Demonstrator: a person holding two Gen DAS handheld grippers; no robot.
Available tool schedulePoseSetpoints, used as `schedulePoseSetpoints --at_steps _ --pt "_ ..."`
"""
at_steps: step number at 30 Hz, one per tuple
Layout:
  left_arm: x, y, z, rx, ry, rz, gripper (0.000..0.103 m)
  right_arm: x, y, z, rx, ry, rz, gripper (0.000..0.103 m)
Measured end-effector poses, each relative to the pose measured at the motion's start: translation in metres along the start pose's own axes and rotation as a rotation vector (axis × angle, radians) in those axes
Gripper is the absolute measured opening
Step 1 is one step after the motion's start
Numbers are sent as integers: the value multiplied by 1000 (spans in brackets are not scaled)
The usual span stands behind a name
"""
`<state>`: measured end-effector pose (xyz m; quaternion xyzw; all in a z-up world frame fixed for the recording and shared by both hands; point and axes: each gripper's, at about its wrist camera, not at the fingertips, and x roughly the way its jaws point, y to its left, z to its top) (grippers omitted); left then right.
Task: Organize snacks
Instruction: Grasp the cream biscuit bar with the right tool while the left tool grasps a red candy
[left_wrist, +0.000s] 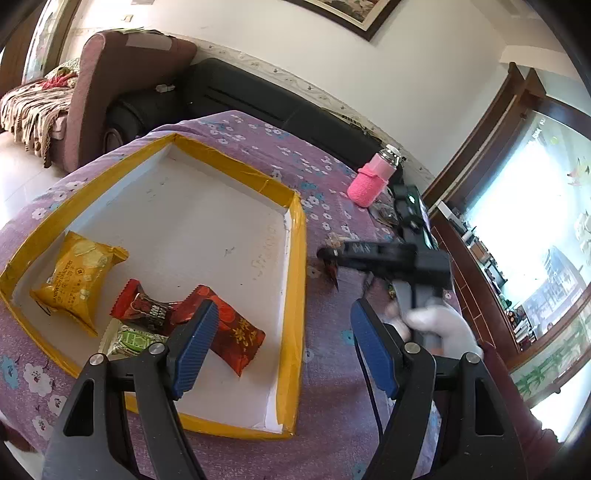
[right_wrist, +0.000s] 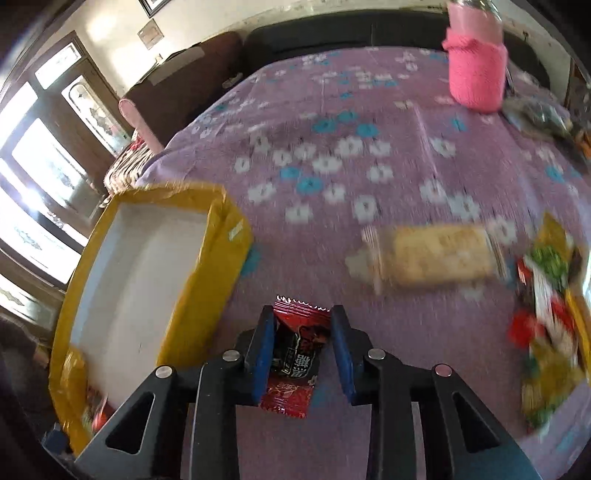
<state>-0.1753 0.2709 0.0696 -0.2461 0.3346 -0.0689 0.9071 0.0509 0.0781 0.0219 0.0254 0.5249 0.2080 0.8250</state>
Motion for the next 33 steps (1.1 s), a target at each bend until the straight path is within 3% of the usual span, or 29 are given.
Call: schedulePoseSetpoints --at_steps 4,6,8,9,13,16,19,22,23,24,27,33 --pt "3 -3 -2 7 7 -15 74 -18 -3 -24 -18 77 86 36" --pt "7 -5 -2 10 15 -23 74 -35 -17 -19 23 26 125 60" --pt "9 -7 -3 18 24 -28 74 -46 -33 -6 77 -54 67 73" --pt "9 -9 -4 24 27 -31 74 -46 -44 3 120 -80 48 73" --pt "9 -12 -2 43 27 -37 74 -15 -77 32 297 -45 33 73" --pt "9 -15 -2 61 29 -39 74 -4 -76 48 331 -76 -31 73" --pt "10 -16 -3 65 34 -36 74 9 -67 58 314 -54 -90 74" --pt "10 -18 -5 68 39 -31 74 19 -53 65 247 -65 -209 68" --pt "9 -19 -5 71 37 -27 74 22 -48 65 223 -63 -257 54" --pt "8 -19 -5 71 36 -22 74 23 -42 64 188 -65 -314 46" --pt "3 -19 -4 65 29 -5 74 25 -34 59 118 -73 -333 36" --pt "-15 -28 -9 68 -4 30 74 3 -30 14 5 -63 -320 34"
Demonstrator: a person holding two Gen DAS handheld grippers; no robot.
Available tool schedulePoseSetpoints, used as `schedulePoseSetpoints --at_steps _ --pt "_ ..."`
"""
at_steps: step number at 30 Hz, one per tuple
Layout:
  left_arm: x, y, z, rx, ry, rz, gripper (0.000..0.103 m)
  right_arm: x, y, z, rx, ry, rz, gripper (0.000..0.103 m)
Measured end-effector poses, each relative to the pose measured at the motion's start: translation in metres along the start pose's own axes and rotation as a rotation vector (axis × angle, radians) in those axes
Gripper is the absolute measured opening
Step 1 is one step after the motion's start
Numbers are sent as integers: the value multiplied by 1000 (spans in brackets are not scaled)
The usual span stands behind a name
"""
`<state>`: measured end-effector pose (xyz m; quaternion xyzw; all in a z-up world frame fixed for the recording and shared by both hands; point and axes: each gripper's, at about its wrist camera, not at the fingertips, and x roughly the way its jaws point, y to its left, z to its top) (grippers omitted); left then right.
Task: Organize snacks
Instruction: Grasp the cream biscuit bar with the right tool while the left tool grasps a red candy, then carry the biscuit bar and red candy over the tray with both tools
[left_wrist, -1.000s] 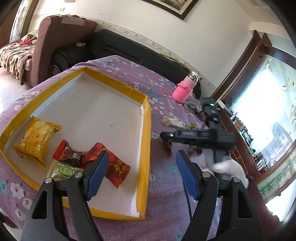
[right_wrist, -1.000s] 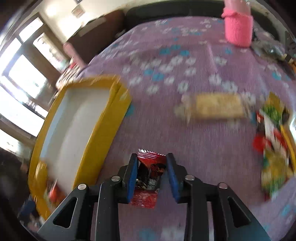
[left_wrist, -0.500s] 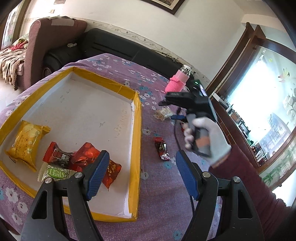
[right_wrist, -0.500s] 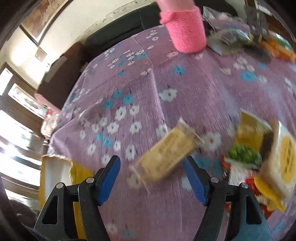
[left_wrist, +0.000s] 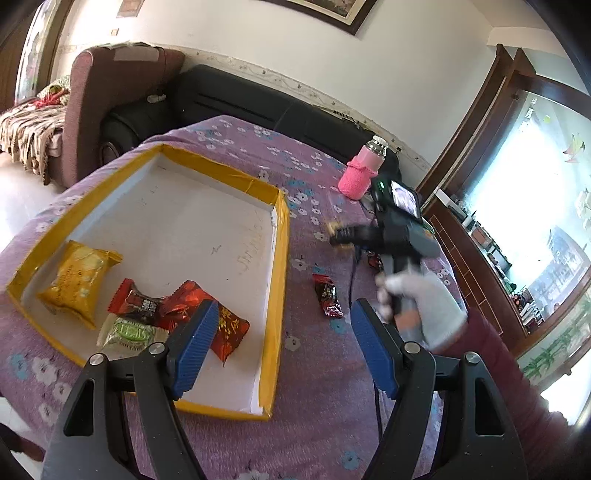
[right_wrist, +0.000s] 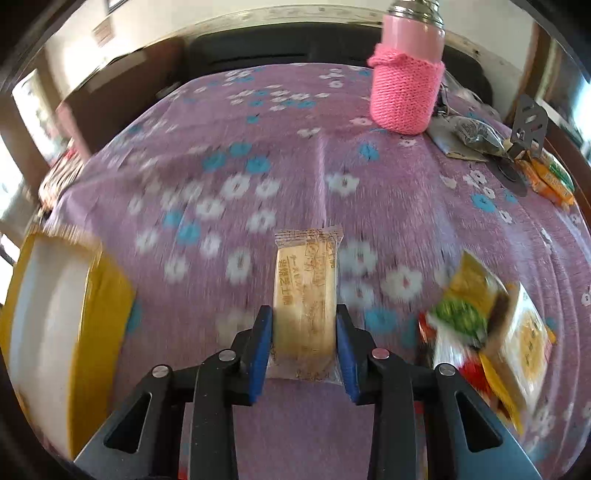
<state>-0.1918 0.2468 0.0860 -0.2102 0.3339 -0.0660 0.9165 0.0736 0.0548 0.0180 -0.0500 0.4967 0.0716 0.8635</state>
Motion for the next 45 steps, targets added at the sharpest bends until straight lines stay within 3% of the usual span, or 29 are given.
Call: schedulePoseSetpoints --at_steps 12,16,18,21,24,26,31,34,36,42,45 --pt "-1 -46 -7 88 15 35 74 -63 -55 -103 -80 -23 86 34" --pt "32 -75 -10 175 100 12 72 -71 -74 -119 -53 -67 115 34" --pt "53 -94 -11 239 138 24 63 -71 -82 -119 -21 -81 158 34" --pt "86 -115 -7 299 174 53 61 -71 -84 -121 -21 -90 177 34" --pt "127 -120 0 323 211 125 61 -72 -81 -125 -41 -106 161 34" --pt "154 -118 1 349 236 188 50 -72 -80 -125 -45 -113 160 35" --pt "193 -103 -6 360 324 266 51 -71 -86 -124 -19 -111 190 35" --pt "194 -106 -8 388 307 242 48 -71 -86 -124 -20 -109 189 35" --pt "194 -110 -10 409 298 214 22 -71 -85 -124 -23 -110 189 35" --pt "172 -113 -14 392 247 161 22 -71 -92 -124 18 -115 253 33" --pt "140 -108 -13 335 203 103 22 -72 -93 -124 33 -122 285 33"
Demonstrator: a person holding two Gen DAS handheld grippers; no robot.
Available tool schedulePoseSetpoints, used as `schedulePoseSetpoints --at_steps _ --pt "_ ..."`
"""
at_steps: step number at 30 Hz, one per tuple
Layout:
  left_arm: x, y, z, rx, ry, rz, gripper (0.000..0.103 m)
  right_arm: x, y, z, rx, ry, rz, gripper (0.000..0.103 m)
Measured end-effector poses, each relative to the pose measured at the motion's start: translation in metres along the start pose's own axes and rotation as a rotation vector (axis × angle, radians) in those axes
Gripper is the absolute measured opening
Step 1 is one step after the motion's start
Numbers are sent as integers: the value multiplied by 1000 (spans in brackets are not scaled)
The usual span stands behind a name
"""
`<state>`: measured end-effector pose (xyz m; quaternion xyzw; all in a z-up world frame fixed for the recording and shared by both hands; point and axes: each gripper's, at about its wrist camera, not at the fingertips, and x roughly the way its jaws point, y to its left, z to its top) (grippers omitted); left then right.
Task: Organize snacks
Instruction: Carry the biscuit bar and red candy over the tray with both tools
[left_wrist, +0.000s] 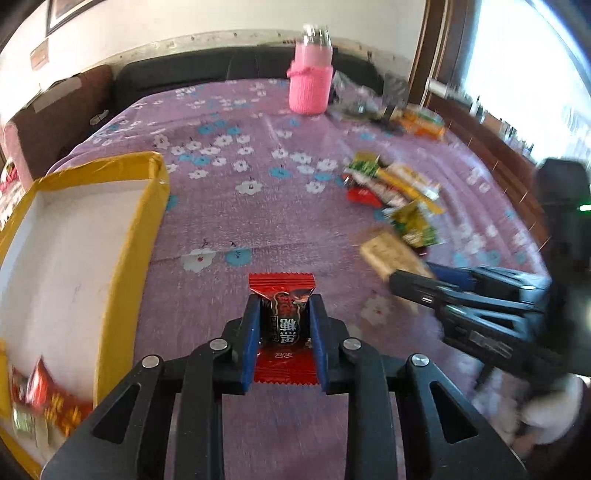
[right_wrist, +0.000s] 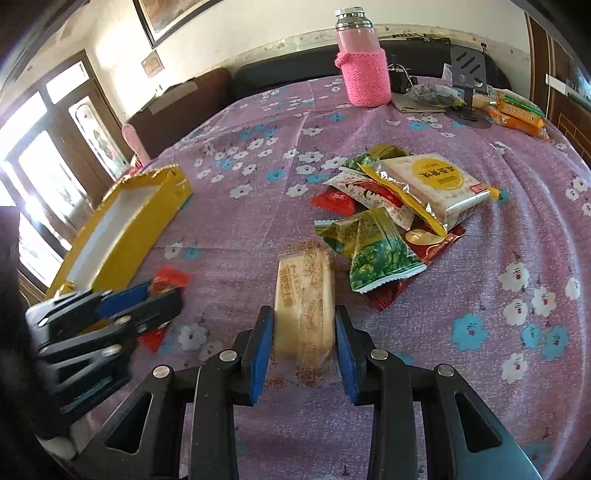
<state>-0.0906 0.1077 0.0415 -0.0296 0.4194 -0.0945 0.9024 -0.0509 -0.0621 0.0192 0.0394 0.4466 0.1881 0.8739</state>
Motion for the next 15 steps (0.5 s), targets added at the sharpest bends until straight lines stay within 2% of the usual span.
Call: schedulePoseSetpoints --at_steps 6,15 --pt "-55 30 -19 -77 -78 -54 22 -5 4 -1 -1 -36 25 33" --pt "-105 124 -42 -258 -159 10 23 -13 22 0 -43 -87 16 33"
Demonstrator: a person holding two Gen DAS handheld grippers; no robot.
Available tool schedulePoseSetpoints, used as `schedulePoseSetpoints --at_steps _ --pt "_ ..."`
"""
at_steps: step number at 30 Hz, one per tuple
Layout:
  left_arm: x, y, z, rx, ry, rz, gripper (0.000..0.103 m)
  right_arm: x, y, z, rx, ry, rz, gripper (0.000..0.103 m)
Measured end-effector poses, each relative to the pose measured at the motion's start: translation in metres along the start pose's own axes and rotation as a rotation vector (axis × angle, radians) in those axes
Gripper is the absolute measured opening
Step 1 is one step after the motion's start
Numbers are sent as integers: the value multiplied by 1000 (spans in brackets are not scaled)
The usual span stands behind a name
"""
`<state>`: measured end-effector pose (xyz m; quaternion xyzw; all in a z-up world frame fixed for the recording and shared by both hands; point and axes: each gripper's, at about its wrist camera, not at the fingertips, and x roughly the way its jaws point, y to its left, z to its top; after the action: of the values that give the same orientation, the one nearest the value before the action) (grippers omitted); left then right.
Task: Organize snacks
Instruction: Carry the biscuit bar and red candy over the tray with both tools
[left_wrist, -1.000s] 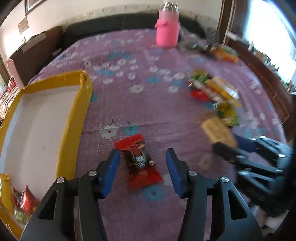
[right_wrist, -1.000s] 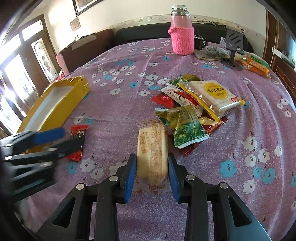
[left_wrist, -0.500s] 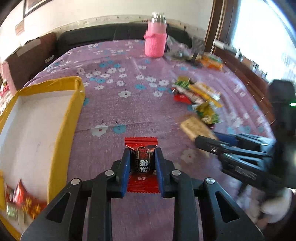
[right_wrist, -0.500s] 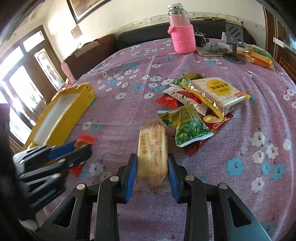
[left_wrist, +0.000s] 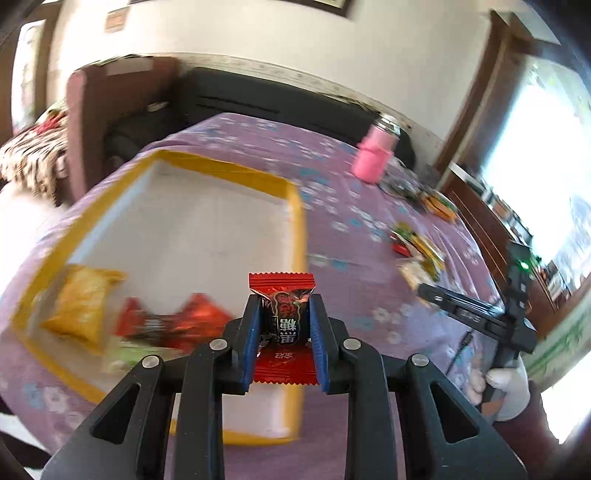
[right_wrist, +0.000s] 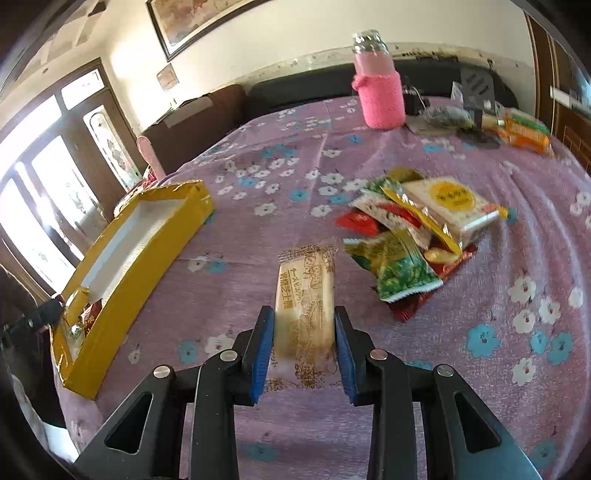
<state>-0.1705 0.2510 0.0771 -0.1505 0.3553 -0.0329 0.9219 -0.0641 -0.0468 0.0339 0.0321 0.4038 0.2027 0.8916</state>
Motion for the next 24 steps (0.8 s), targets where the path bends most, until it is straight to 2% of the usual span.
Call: schedulePoseSetpoints --at_steps 2,4,9,14,20,24 --pt "-5 15 5 -13 -8 23 23 -7 16 4 -43 -15 -12 33" --pt "-7 30 12 -26 -13 42 23 -14 31 10 -59 -20 17 33" --pt "5 59 29 -36 10 86 23 -19 92 35 -111 12 167 32" --pt "26 86 41 -61 63 105 23 8 164 52 -158 109 289 32" --pt "58 113 48 -108 128 122 23 63 234 49 -218 218 308 32" --pt "73 132 50 -183 169 117 23 92 256 46 -243 267 285 32"
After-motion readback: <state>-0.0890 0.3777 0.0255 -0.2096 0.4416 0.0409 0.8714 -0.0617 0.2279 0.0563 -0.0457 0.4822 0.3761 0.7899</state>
